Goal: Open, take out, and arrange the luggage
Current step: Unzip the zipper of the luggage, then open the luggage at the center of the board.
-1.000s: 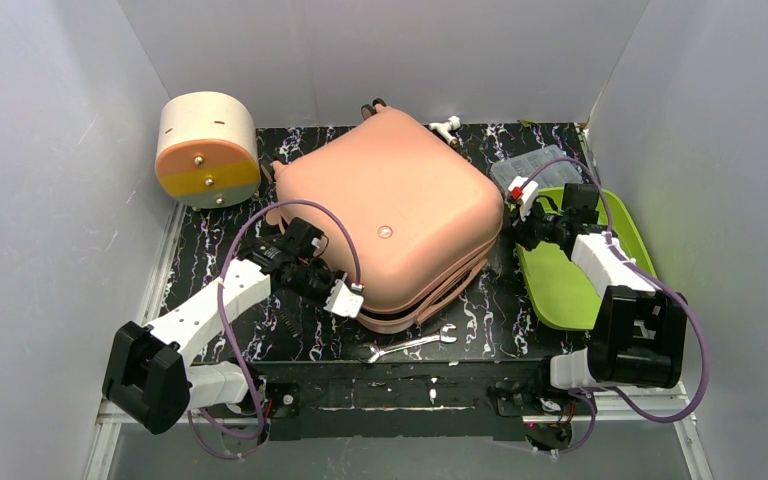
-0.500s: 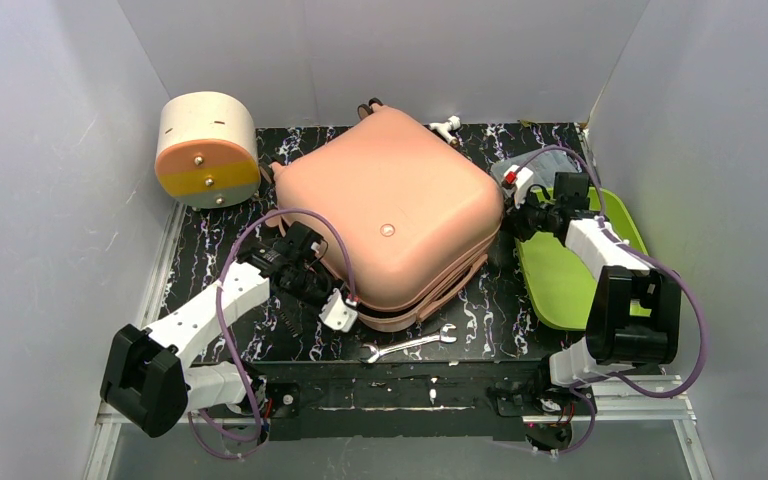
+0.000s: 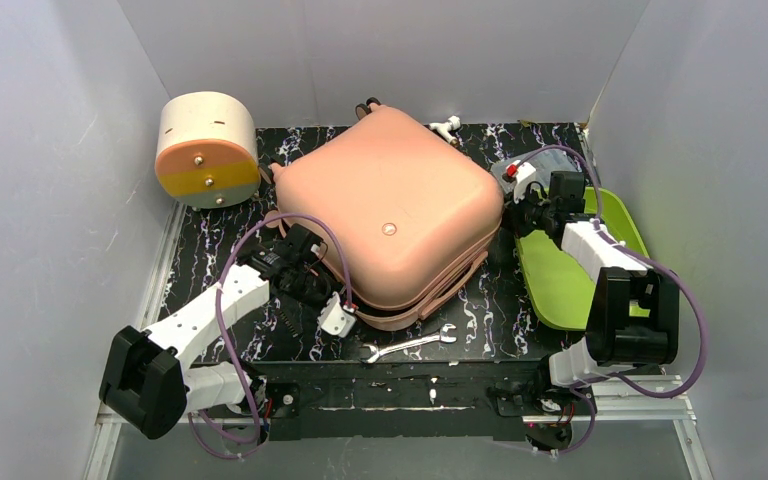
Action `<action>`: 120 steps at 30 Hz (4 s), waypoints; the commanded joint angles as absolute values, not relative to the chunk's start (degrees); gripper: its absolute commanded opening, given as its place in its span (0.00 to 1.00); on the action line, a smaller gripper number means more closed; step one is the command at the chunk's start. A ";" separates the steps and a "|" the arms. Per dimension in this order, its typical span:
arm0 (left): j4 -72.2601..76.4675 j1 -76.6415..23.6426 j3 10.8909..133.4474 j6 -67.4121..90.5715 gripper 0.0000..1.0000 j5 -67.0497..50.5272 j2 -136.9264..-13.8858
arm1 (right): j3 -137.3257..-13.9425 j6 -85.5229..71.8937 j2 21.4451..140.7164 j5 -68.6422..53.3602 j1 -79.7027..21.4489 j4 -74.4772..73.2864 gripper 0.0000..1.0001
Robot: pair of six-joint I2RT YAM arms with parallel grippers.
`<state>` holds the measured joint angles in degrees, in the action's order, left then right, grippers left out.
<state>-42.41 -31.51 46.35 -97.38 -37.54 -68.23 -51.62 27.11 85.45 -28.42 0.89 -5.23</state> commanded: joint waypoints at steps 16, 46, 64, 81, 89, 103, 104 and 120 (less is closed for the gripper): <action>-57.45 -30.07 44.35 -96.42 0.00 -29.89 -66.63 | -57.90 51.84 88.51 -34.64 3.62 2.61 0.01; -57.40 -29.71 45.87 -96.33 0.00 -33.98 -67.39 | -79.05 37.21 113.36 -30.35 -7.02 -0.58 0.27; -49.14 -30.10 49.52 -76.81 0.00 -39.99 -68.16 | -88.76 34.56 89.64 -13.35 -3.30 -28.30 0.98; -35.44 -41.32 58.93 -43.06 0.00 -35.19 -75.08 | -53.23 19.58 70.58 -30.03 -3.16 -25.36 0.98; -31.48 -41.76 64.28 -30.95 0.00 -34.22 -80.70 | -57.36 9.75 79.33 -32.98 -3.12 -18.83 0.99; -33.58 -48.97 81.04 -24.22 0.88 -29.37 -90.85 | -79.69 13.08 95.86 -23.02 -2.90 -20.23 0.98; -33.65 -48.96 80.09 -25.29 0.97 -29.22 -88.17 | -79.56 14.23 94.46 -22.31 -2.90 -20.82 0.98; -36.93 -24.00 72.65 -59.48 0.98 -16.92 -60.04 | -73.04 38.66 68.57 -36.09 -3.45 -37.58 0.98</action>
<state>-36.36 -29.89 78.08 -43.94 -21.26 -59.72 -72.14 30.04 70.02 -27.31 -2.76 -28.99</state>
